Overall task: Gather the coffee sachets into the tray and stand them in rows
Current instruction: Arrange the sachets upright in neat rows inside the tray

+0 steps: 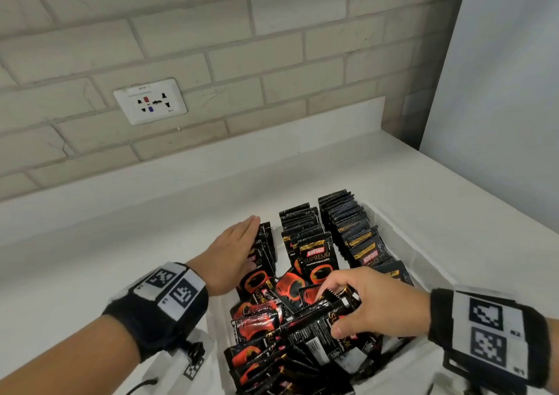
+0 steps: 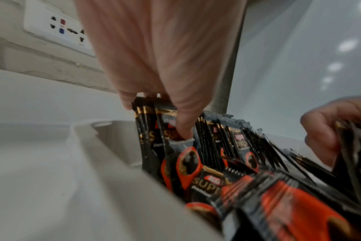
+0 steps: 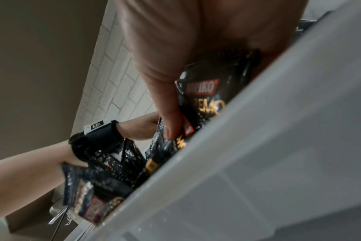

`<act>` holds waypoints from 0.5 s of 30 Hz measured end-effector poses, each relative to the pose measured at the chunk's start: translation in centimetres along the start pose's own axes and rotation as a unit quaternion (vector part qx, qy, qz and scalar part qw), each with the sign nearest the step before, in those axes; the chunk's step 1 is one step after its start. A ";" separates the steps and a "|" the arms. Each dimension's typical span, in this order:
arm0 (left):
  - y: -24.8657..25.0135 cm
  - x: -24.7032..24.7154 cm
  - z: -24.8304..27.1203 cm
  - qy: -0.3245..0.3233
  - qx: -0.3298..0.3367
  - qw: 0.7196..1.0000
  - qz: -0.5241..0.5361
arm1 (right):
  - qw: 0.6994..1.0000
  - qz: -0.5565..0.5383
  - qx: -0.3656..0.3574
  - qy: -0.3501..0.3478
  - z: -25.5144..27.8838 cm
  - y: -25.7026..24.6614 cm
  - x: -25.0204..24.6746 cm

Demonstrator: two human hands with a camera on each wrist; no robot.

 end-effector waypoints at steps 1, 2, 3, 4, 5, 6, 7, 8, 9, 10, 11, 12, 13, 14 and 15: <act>0.0 0.2 0.0 -0.007 0.003 1.000 -0.007 | 1.000 -0.003 0.001 0.002 0.0 -0.1 -0.1; -0.1 0.3 -0.1 -0.016 0.002 1.000 -0.012 | 1.000 -0.006 -0.001 0.005 0.0 -0.3 -0.2; -0.2 0.3 -0.1 -0.026 -0.001 1.000 -0.017 | 1.000 -0.010 -0.006 0.011 0.0 -0.5 -0.4; -0.3 0.3 -0.1 -0.033 -0.003 0.999 -0.024 | 1.000 -0.016 -0.009 0.016 0.0 -0.7 -0.6; -0.4 0.2 -0.1 -0.038 -0.007 0.999 -0.031 | 0.999 -0.021 -0.011 0.022 -0.1 -1.0 -0.9; -0.4 -0.1 0.0 -0.039 -0.012 0.999 -0.032 | 0.999 -0.022 -0.014 0.029 -0.1 -1.1 -1.2; -0.4 -0.5 0.1 -0.032 -0.019 0.999 -0.028 | 0.999 -0.016 -0.019 0.036 -0.1 -1.3 -1.7; -0.3 -1.1 0.3 -0.016 -0.024 0.999 -0.018 | 0.999 -0.010 -0.022 0.042 -0.1 -1.4 -2.1; -0.2 -1.9 0.5 0.011 -0.025 1.000 -0.005 | 0.999 -0.009 -0.024 0.047 -0.2 -1.5 -2.6; 0.1 -2.8 0.8 0.045 -0.020 0.999 0.015 | 0.998 -0.012 -0.025 0.052 -0.2 -1.5 -3.1; 0.4 -3.8 1.1 0.082 -0.012 0.996 0.044 | 0.998 -0.018 -0.025 0.058 -0.3 -1.4 -3.7; 1.0 -4.8 1.6 0.113 -0.002 0.990 0.085 | 0.997 -0.024 -0.024 0.064 -0.4 -1.2 -4.2; 1.6 -5.6 2.1 0.135 0.007 0.982 0.132 | 0.997 -0.028 -0.021 0.071 -0.4 -1.2 -4.7; 2.2 -6.2 2.7 0.145 0.014 0.973 0.178 | 0.996 -0.031 -0.021 0.076 -0.4 -1.2 -5.1; 2.9 -6.5 3.2 0.144 0.019 0.965 0.219 | 0.996 -0.036 -0.024 0.082 -0.5 -1.3 -5.6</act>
Point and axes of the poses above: each hand's wrist, its own z-axis away from the middle knuckle, its own x-axis out of the palm, y = z × x, the point moved 4 cm from there along -z, towards the middle knuckle, and after that the axes turned 11 degrees about y, right-handed, at the moved point
